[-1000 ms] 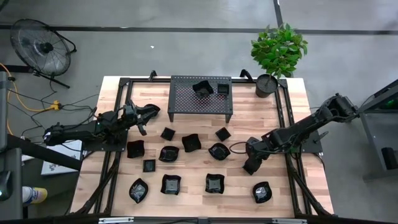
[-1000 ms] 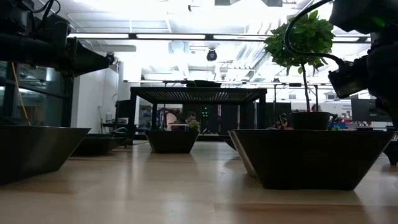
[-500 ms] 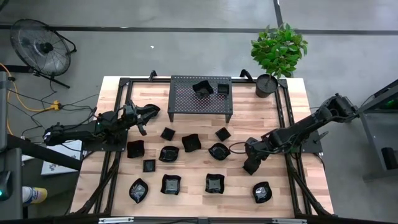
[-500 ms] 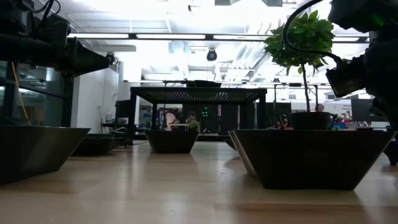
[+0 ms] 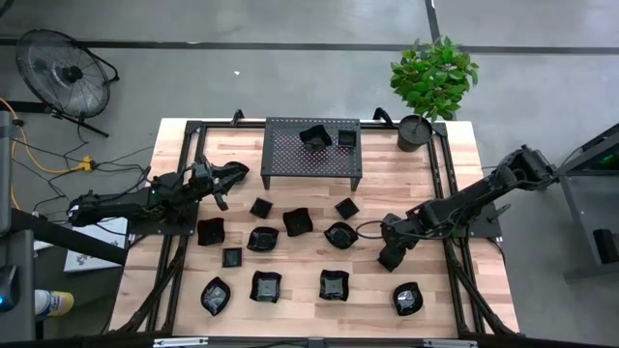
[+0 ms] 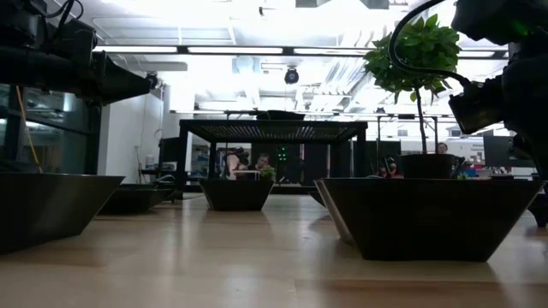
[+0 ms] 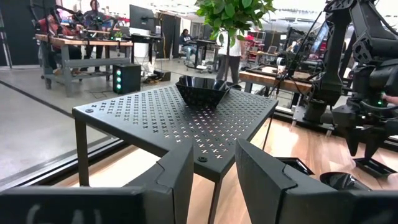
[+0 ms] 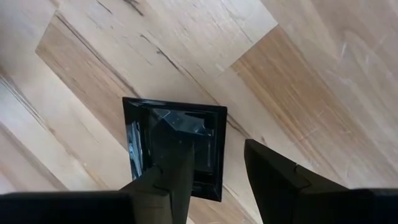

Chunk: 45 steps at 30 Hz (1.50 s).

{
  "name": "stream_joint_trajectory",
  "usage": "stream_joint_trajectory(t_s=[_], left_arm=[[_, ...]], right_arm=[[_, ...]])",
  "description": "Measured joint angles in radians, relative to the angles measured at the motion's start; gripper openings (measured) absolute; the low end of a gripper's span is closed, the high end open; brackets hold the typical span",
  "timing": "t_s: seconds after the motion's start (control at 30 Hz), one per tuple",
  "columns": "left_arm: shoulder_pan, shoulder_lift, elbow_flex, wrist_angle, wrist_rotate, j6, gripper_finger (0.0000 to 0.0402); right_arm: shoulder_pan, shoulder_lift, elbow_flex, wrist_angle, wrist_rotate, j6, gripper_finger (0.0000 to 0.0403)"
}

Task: Pick & Place Mini shaped plates
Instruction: Stack the square plate on top of the square plate on the shelf

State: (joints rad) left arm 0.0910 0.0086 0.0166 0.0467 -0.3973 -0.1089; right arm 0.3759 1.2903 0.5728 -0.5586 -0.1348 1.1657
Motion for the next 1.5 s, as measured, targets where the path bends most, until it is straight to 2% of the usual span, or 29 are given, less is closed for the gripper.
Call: stream_joint_trajectory(t_s=[0.4,0.67,0.83,1.03,1.33,1.5], left_arm=[[0.000,0.000,0.000,0.000,0.000,0.000,0.0117],[0.000,0.000,0.000,0.000,0.000,0.000,0.0117],[0.000,0.000,0.000,0.000,0.000,0.000,0.0117],[0.000,0.000,0.000,0.000,0.000,0.000,0.0117],[0.000,0.000,0.000,0.000,0.000,0.000,0.0117],[0.000,0.000,0.000,0.000,0.000,0.000,0.0117]], right_arm=[[0.000,0.001,0.000,0.004,0.012,0.073,0.0137],[0.000,0.007,0.000,0.001,0.005,0.182,0.0137],[0.000,0.007,0.000,0.002,0.023,0.147,0.0137],[0.003,0.036,0.000,-0.004,-0.013,0.061,0.0137],[0.005,0.065,0.000,-0.004,-0.014,0.030,0.0137],[0.005,0.065,0.000,-0.005,-0.016,0.012,0.0113]])
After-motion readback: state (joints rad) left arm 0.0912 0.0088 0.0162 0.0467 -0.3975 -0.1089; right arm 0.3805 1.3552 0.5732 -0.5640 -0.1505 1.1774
